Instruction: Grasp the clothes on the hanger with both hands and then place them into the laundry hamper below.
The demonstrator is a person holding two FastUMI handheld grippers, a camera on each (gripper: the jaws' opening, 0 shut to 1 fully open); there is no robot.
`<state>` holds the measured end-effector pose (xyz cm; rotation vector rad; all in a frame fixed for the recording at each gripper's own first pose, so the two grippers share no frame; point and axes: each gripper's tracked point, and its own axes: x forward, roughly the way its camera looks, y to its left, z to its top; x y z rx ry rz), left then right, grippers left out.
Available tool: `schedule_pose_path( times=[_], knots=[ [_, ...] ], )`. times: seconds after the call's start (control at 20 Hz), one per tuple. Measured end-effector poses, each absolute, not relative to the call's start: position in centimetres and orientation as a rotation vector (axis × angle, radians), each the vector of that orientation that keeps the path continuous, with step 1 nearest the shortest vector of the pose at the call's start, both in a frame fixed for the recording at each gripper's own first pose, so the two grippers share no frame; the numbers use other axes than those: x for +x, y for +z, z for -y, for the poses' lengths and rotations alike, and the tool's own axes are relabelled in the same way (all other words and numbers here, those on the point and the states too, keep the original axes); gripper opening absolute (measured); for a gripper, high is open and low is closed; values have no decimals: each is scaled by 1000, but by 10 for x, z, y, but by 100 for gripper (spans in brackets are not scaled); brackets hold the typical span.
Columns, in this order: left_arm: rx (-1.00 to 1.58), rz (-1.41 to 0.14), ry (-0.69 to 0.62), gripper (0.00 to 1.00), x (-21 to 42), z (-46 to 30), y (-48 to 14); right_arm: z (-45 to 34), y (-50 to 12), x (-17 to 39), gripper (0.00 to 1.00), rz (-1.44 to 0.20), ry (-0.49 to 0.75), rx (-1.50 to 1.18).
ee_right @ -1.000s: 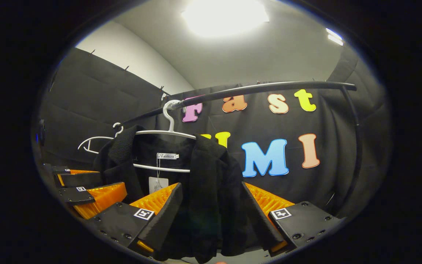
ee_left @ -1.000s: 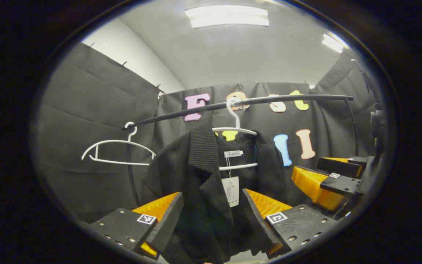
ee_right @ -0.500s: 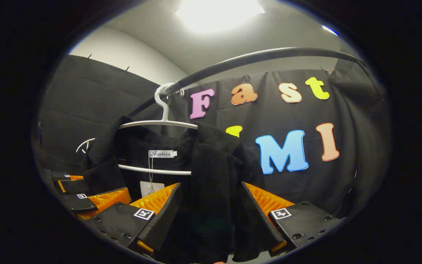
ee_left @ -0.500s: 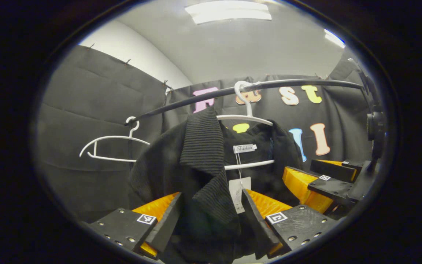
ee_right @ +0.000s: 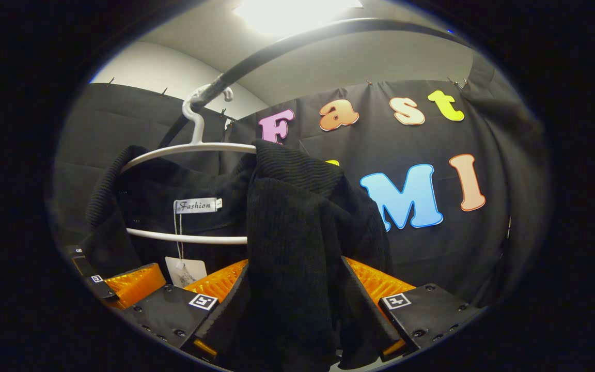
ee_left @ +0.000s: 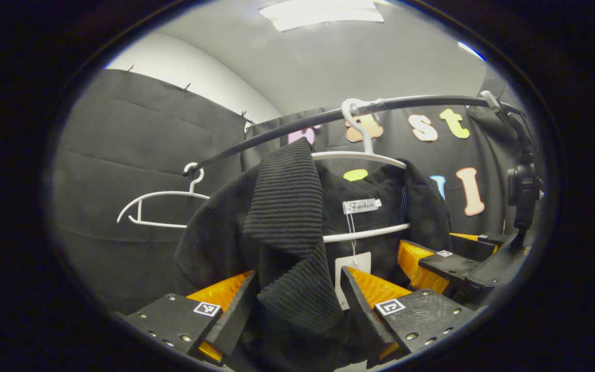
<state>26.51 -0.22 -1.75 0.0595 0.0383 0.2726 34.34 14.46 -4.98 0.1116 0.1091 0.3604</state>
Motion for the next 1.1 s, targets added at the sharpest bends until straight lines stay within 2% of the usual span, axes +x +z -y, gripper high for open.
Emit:
schedule_pose_path(
  times=[0.1, 0.15, 0.2, 0.25, 0.3, 0.35, 0.4, 0.45, 0.5, 0.55, 0.65, 0.75, 0.8, 0.85, 1.1],
  knots=[
    [53, -22, 296, 94, 267, -2, -15, -146, -54, 347, 91, -128, 366, 138],
    [36, -12, 314, 83, 266, -5, -13, -145, -51, 348, 80, -121, 365, 154],
    [26, -15, 319, 73, 264, -6, -16, -143, -49, 350, 72, -113, 352, 163],
    [26, -22, 321, 63, 263, -7, -17, -141, -49, 350, 43, -112, 347, 164],
    [30, -28, 321, 61, 265, -6, -17, -140, -48, 350, 42, -113, 349, 166],
    [29, -25, 316, 64, 265, -5, -16, -139, -47, 349, 17, -115, 358, 161],
    [26, -11, 340, 64, 262, -12, -12, -137, -45, 348, 9, -114, 364, 141],
    [10, -9, 323, 35, 262, -10, -13, -134, -40, 346, 9, -98, 360, 115],
    [1, -13, 302, 31, 260, -8, -14, -131, -33, 345, 9, -76, 354, 88],
    [9, -16, 308, 35, 260, -8, -8, -126, -28, 342, 9, -53, 339, 57],
    [-6, -27, 279, 12, 259, -7, -13, -118, -18, 338, 9, -21, 314, 18],
    [-14, -28, 270, 12, 249, -7, -9, -109, -10, 336, 9, 3, 286, -10],
    [-6, -14, 310, 12, 242, -14, -3, -103, -6, 335, 5, 16, 273, -23],
    [6, -5, 320, 2, 237, -20, 2, -99, 0, 333, 9, 35, 263, -29],
    [38, 33, 362, 2, 213, -38, 25, -73, 25, 335, 5, 119, 180, -75]
  ],
)
